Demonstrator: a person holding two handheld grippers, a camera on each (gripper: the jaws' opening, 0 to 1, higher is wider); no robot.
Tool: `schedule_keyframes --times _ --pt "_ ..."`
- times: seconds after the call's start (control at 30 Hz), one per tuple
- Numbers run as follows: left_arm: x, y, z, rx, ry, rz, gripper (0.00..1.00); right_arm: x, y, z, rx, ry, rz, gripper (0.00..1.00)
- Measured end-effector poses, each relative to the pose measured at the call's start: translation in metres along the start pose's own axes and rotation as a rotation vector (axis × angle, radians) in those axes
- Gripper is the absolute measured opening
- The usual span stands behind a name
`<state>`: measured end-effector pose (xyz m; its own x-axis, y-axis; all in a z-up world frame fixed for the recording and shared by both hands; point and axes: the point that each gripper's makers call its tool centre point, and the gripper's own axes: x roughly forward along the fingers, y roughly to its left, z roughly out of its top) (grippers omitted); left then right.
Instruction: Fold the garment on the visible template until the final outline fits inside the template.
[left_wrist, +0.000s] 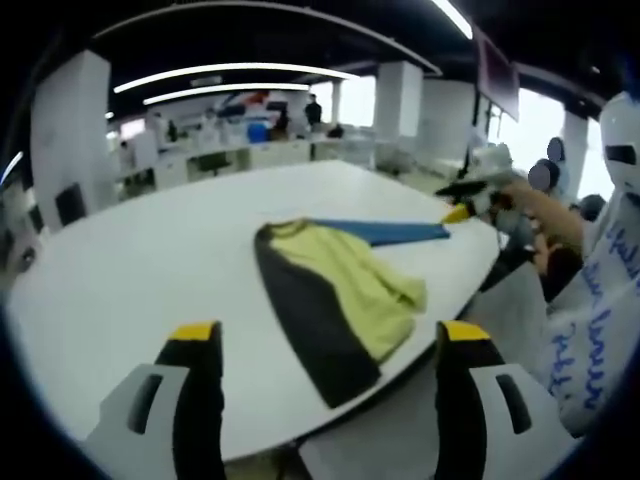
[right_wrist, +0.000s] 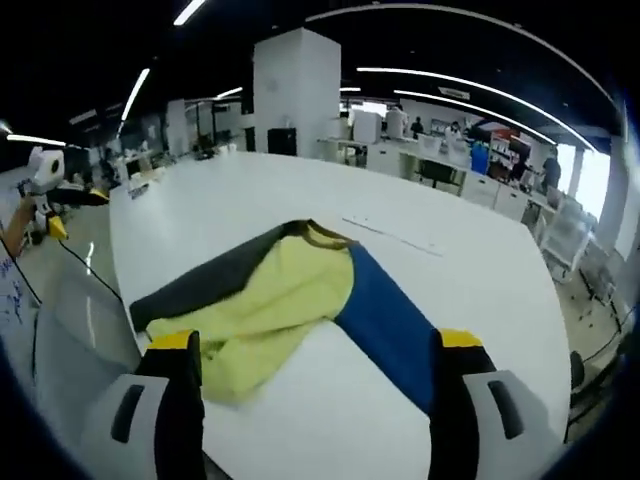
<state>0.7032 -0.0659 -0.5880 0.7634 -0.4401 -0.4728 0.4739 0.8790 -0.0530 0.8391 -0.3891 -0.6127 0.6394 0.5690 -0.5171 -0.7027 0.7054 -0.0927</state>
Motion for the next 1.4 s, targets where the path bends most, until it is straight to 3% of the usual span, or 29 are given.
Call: schedule_keyframes --times 0.2,0.37,0.97,1.27,1.4 --pt "0.0 0.0 -0.002 0.002 0.008 -0.002 0.84 -0.011 0.018 0.026 -0.027 -0.082 0.03 0.93" --pt "-0.001 0.002 -0.002 0.004 0.013 0.003 0.84 -0.021 0.038 0.03 -0.059 -0.08 0.053 1.0" --pt "0.004 -0.004 -0.001 0.019 0.029 -0.011 0.83 -0.04 0.06 0.013 -0.073 -0.039 -0.004 1.0" --pt "0.008 -0.007 -0.011 -0.01 0.053 -0.03 0.8 -0.05 0.066 0.011 -0.017 -0.068 -0.026 1.0" --pt "0.008 -0.006 -0.017 -0.013 0.074 -0.029 0.8 -0.053 0.067 0.004 -0.013 -0.047 -0.033 1.0"
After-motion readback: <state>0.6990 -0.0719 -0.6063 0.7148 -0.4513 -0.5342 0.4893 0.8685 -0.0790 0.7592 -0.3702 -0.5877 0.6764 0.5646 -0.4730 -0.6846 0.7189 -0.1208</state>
